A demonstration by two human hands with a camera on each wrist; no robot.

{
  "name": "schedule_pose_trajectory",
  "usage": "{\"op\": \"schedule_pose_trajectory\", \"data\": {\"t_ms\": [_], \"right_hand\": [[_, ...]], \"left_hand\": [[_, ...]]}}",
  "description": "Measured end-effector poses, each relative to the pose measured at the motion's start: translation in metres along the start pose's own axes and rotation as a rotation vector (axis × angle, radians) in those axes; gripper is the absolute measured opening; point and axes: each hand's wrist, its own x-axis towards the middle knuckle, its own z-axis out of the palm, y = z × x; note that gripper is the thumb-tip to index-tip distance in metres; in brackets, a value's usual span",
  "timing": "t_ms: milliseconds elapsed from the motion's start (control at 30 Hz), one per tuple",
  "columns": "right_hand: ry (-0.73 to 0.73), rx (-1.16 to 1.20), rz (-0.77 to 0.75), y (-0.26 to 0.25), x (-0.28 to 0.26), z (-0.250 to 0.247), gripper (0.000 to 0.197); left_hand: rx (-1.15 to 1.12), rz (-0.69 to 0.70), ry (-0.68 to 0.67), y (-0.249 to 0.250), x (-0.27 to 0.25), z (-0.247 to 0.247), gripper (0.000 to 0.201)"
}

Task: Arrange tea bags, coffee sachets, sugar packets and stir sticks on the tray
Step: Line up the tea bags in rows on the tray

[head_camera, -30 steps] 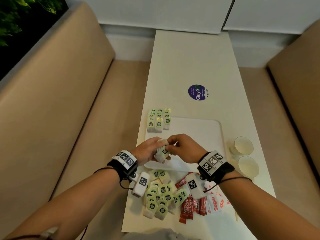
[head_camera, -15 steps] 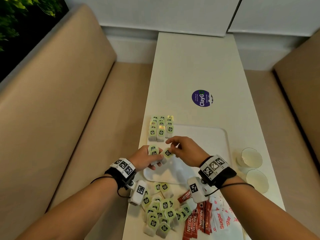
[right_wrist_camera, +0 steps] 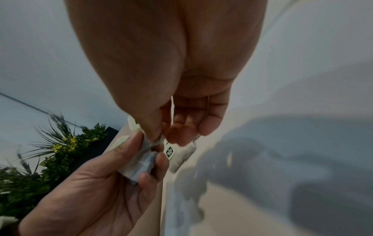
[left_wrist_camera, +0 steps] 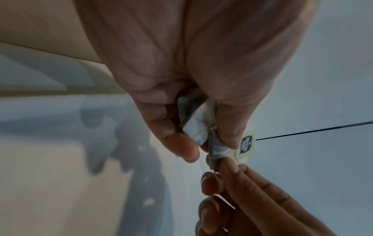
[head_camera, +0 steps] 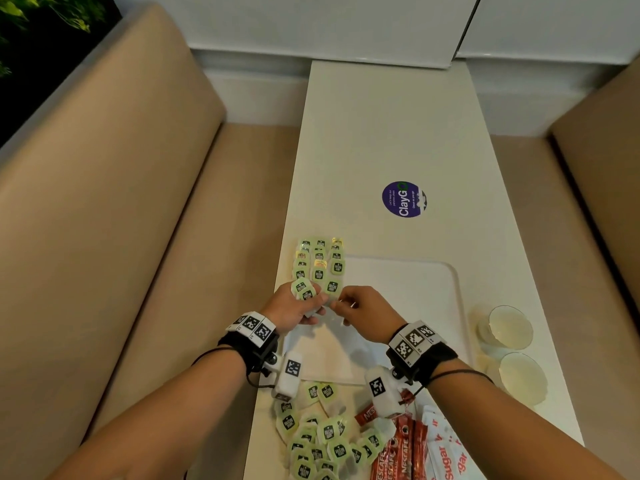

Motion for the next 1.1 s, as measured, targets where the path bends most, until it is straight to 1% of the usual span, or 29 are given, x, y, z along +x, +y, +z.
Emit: {"op": "schedule_pose_trajectory", "data": {"t_ms": [67,200,267,400,567,667,867,1000,1067,1100], "right_hand": [[0.028,0.013,0.018,0.002,0.007,0.003,0.035],[0.121,-0.020,0.090,0.010,0.023,0.002,0.032],[0.150,-0.057,0.143,0.014,0.031,0.001,0.033],[0.147,-0.078,0.212,0.016,0.042,0.004,0.034],[0.153,-0.065,0.279,0.017,0.051,0.011,0.039],[0.151,-0.092,0.289,0.017,0.055,0.010,0.039],[0.145,-0.079,0.338,0.014,0.059,0.007,0.028],[0.258,-0.085,0.332,0.009,0.047,0.013,0.025],[0.268,-0.060,0.297,0.009,0.040,0.016,0.025],[0.250,-0.034,0.264,0.009,0.039,0.018,0.021]], "left_hand": [[0.005,-0.003,-0.002,0.001,0.003,0.003,0.017],[-0.020,-0.033,0.039,0.001,0.009,0.005,0.007],[0.021,-0.068,0.071,-0.002,0.014,0.003,0.007],[0.083,-0.122,0.098,-0.008,0.022,0.000,0.017],[0.086,-0.128,0.105,-0.009,0.026,0.000,0.010],[0.076,-0.123,0.106,-0.007,0.025,0.001,0.010],[0.082,-0.114,0.051,-0.009,0.023,-0.004,0.013],[0.071,-0.092,0.003,-0.011,0.020,-0.012,0.029],[0.076,-0.073,-0.009,-0.012,0.017,-0.016,0.032],[0.083,-0.059,-0.021,-0.012,0.016,-0.018,0.032]]}}
